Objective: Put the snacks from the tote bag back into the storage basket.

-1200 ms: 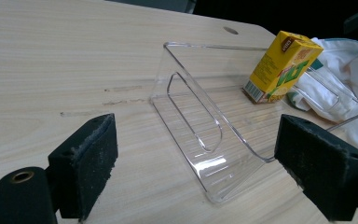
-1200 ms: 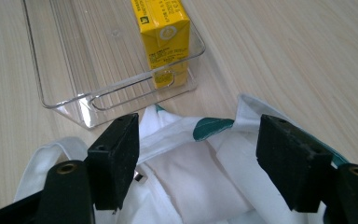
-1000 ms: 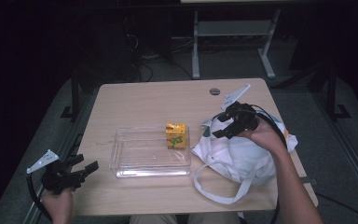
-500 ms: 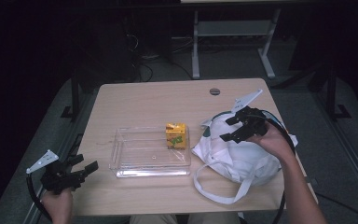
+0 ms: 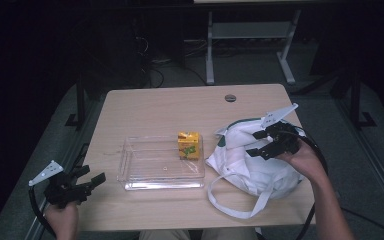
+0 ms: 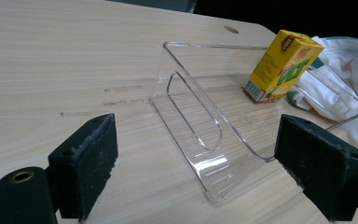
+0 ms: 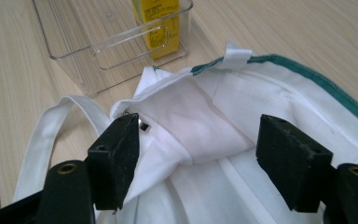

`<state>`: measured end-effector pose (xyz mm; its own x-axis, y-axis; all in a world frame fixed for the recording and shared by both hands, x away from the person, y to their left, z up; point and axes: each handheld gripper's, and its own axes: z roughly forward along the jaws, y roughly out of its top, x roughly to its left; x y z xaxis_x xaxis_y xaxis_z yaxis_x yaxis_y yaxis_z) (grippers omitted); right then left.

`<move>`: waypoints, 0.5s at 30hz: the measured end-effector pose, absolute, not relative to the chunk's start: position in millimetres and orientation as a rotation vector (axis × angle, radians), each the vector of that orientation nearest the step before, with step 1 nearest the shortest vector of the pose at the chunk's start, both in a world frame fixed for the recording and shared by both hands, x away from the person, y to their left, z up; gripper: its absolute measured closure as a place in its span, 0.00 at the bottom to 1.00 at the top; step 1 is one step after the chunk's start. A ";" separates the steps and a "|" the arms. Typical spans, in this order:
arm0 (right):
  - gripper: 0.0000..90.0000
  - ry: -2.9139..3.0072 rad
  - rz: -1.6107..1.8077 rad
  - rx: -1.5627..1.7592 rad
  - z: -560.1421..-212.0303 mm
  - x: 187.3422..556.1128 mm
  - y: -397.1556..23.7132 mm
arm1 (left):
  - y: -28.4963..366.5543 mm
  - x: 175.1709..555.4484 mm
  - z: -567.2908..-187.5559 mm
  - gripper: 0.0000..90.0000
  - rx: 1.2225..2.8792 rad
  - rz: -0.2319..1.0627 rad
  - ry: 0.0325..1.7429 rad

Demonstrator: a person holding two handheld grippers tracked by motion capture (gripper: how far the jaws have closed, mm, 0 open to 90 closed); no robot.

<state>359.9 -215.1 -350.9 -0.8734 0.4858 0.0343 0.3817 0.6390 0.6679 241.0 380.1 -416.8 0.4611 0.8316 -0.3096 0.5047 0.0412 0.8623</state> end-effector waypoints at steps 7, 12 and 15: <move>0.33 2.687 1.066 0.749 -355.4 348.7 -228.3 | 378.7 241.4 -416.8 0.14 1.618 0.372 1.184; 0.33 2.668 1.081 0.763 -358.7 342.4 -236.7 | 379.5 241.4 -417.5 0.14 1.618 0.370 1.189; 0.33 2.668 1.083 0.782 -362.5 339.6 -240.7 | 379.7 241.1 -417.4 0.14 1.620 0.370 1.184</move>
<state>339.6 -240.7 -362.5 -0.8508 0.5233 0.0482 0.4089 0.6016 0.6862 241.1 379.7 -417.4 0.4631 0.8310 -0.3082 0.5074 0.0366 0.8609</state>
